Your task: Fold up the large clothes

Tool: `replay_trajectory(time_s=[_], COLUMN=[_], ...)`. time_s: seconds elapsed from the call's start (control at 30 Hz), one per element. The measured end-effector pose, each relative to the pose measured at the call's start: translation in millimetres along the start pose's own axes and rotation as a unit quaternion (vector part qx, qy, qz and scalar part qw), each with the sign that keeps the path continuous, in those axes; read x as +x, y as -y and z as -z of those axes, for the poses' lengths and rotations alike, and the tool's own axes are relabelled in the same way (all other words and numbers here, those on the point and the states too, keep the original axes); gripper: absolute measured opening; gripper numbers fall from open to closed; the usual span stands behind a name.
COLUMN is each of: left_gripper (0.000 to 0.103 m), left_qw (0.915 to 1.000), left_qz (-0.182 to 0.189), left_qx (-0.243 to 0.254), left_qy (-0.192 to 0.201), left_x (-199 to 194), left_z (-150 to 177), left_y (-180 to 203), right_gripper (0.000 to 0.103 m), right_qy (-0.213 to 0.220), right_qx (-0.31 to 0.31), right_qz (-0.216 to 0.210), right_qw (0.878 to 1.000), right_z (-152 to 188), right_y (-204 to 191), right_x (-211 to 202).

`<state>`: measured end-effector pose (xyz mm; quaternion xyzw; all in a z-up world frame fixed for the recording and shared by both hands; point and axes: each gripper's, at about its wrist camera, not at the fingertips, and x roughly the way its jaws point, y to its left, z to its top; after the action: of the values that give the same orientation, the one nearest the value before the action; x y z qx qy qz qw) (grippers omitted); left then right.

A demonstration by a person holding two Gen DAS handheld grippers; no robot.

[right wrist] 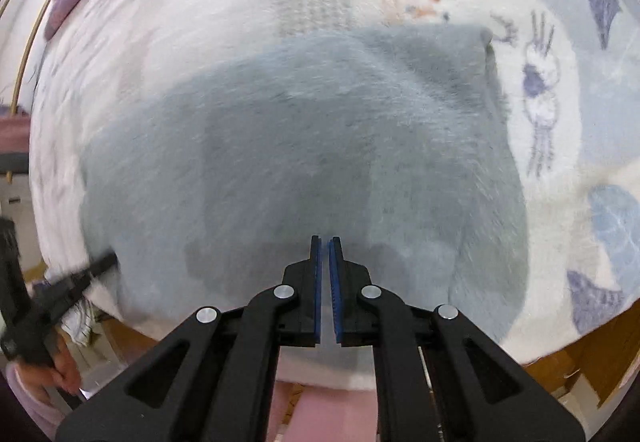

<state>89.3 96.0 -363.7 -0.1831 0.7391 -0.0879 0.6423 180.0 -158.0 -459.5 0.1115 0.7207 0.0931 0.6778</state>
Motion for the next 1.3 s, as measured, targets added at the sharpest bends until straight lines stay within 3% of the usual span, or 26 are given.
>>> replay_trajectory(time_s=[0.07, 0.13, 0.17, 0.23, 0.3, 0.37, 0.47, 0.57, 0.63, 0.7, 0.73, 0.83, 0.9, 1.0, 1.03, 1.1, 1.13, 1.17, 1.3], left_gripper=[0.001, 0.001, 0.001, 0.002, 0.002, 0.002, 0.002, 0.002, 0.001, 0.001, 0.001, 0.001, 0.002, 0.002, 0.004, 0.014, 0.028, 0.037, 0.040], left_qw=[0.9996, 0.9995, 0.9996, 0.9972, 0.9982, 0.9984, 0.9976, 0.9970, 0.9975, 0.9972, 0.9973, 0.9977, 0.9959, 0.9947, 0.9948, 0.9955, 0.9964, 0.9969, 0.9982], left_qz=[-0.011, -0.023, -0.025, -0.040, -0.033, -0.054, -0.040, -0.044, -0.051, -0.057, -0.055, -0.049, -0.070, -0.067, -0.067, -0.059, -0.054, -0.053, -0.054], left_qx=[0.013, 0.013, 0.006, -0.035, -0.032, 0.002, -0.019, -0.021, -0.020, -0.018, -0.020, -0.044, -0.032, -0.037, -0.040, -0.043, -0.040, -0.036, -0.017], left_qy=[-0.024, -0.018, -0.015, -0.053, -0.039, 0.015, 0.052, 0.061, 0.043, 0.044, 0.045, -0.018, -0.048, -0.069, -0.066, -0.060, -0.052, -0.046, -0.019], left_x=[14, 15, 14, 11, -8, -44, -59, -51, -30, -23, -24, -15, -11, -18, -23, -35, -42, -49, -66], left_z=[17, 36, 43, 49, 52, 46, 16, 0, -9, -1, 4, 42, 67, 97, 101, 103, 102, 97, 74], left_y=[-3, -7, -13, -30, -37, -38, -46, -62, -57, -57, -58, -64, -66, -69, -69, -69, -66, -71, -55], right_gripper=[0.006, 0.006, 0.006, 0.005, 0.006, 0.006, 0.006, 0.006, 0.006, 0.006, 0.005, 0.003, 0.003, 0.004, 0.009, 0.030, 0.051, 0.063, 0.072], right_qy=[-0.025, -0.054, -0.065, -0.076, -0.084, -0.070, -0.009, 0.016, 0.028, 0.016, 0.001, -0.039, -0.082, -0.118, -0.119, -0.110, -0.092, -0.075, -0.024], right_qx=[0.007, 0.001, -0.004, -0.020, -0.014, -0.002, -0.020, -0.003, 0.011, 0.028, 0.041, 0.039, 0.042, 0.059, 0.074, 0.091, 0.094, 0.091, 0.081], right_qz=[0.004, 0.004, 0.006, 0.013, 0.013, 0.009, 0.019, 0.035, 0.040, 0.032, 0.030, 0.029, 0.034, 0.040, 0.029, 0.012, 0.008, 0.007, -0.013], right_qw=[1.000, 0.999, 0.998, 0.997, 0.996, 0.998, 1.000, 0.999, 0.999, 0.999, 0.999, 0.998, 0.995, 0.991, 0.990, 0.990, 0.991, 0.993, 0.996], right_z=[10, 31, 38, 54, 54, 45, 7, -36, -59, -69, -63, -27, 4, 38, 42, 38, 33, 35, 3], right_y=[0, -2, -3, -6, -3, 1, -4, 4, 9, 16, 19, 19, 24, 32, 34, 33, 34, 42, 51], right_x=[15, 23, 24, 22, 16, -2, -21, -13, -4, 4, 12, 25, 30, 34, 31, 25, 14, 4, -20])
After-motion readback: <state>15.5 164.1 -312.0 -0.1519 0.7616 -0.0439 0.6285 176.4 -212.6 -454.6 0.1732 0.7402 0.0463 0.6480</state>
